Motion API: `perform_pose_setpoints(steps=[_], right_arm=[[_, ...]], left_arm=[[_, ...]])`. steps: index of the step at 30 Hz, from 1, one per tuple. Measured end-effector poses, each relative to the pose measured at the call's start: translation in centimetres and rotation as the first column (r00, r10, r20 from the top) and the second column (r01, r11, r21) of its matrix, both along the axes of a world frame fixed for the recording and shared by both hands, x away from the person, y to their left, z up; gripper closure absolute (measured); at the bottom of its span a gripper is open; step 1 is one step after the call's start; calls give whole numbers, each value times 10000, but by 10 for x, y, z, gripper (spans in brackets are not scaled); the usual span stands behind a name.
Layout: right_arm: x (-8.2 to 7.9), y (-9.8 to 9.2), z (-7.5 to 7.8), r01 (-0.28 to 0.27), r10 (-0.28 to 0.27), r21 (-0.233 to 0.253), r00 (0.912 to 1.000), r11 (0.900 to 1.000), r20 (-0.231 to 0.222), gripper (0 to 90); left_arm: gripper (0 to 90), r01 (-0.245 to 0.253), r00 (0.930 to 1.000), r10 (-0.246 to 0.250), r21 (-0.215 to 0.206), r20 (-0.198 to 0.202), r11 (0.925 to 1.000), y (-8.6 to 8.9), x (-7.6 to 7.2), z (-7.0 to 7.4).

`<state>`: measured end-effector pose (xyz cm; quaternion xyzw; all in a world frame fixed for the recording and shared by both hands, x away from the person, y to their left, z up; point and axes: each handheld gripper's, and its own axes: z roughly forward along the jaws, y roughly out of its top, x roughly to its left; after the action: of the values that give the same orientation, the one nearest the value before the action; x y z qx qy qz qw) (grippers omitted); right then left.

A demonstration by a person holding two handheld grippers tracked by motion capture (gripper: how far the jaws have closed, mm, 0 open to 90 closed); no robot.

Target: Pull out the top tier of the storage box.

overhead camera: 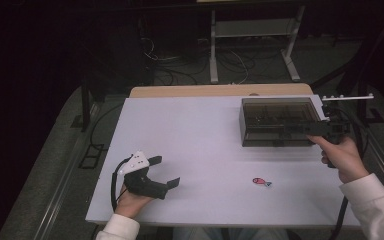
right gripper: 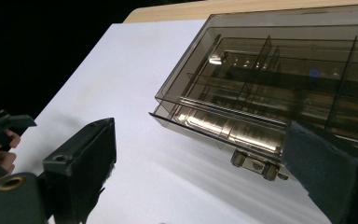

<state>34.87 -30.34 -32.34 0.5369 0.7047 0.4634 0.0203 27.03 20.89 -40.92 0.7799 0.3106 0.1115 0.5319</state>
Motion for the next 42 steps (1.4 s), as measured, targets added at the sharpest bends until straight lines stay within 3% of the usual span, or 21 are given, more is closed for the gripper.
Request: perform_pose_setpoints(steps=[2, 8, 17, 20, 22, 24, 32, 37, 39, 42], right_arm=[[4, -1, 0, -389, 389, -142, 9992, 9991, -15, 84], [11, -2, 1, -904, 901, -651, 9959, 9938, -73, 44], [21, -6, 1, -1554, 1560, -1013, 9878, 9826, -24, 15], [24, -6, 1, -1907, 1915, -1117, 9815, 9753, -32, 15], [26, -6, 1, -2286, 2316, -1444, 9728, 9628, 42, 13], [26, -6, 2, -2432, 2478, -1583, 9688, 9570, 99, 13], [31, -5, 5, -2785, 2870, -1756, 9576, 9442, 245, 13], [34, -5, 7, -3023, 3161, -2076, 9480, 9303, 362, 13], [35, -5, 9, -3234, 3423, -2311, 9385, 9176, 459, 13], [37, -5, 11, -3342, 3550, -2374, 9336, 9121, 496, 13]], left_arm=[[0, -7, 10000, 7, -1, 0, 10000, 0, 0, 0], [0, 29, 10000, -29, 42, -42, 10000, 0, 0, -1], [0, 68, 10000, -67, 47, -59, 10000, -2, 0, -2], [0, 83, 9999, -83, 36, -66, 10000, -2, 0, -2], [0, 58, 10000, -58, 6, -70, 10000, -2, 0, -2], [0, 66, 10000, -66, 4, -68, 10000, -2, 0, -2], [0, 116, 9999, -115, 42, -79, 9999, -2, 0, -2], [0, 139, 9999, -139, 77, -91, 9999, -2, 0, -2], [0, 146, 9998, -145, 75, -120, 9999, -3, 1, -3], [0, 147, 9998, -146, 76, -125, 9999, -3, 1, -3]])
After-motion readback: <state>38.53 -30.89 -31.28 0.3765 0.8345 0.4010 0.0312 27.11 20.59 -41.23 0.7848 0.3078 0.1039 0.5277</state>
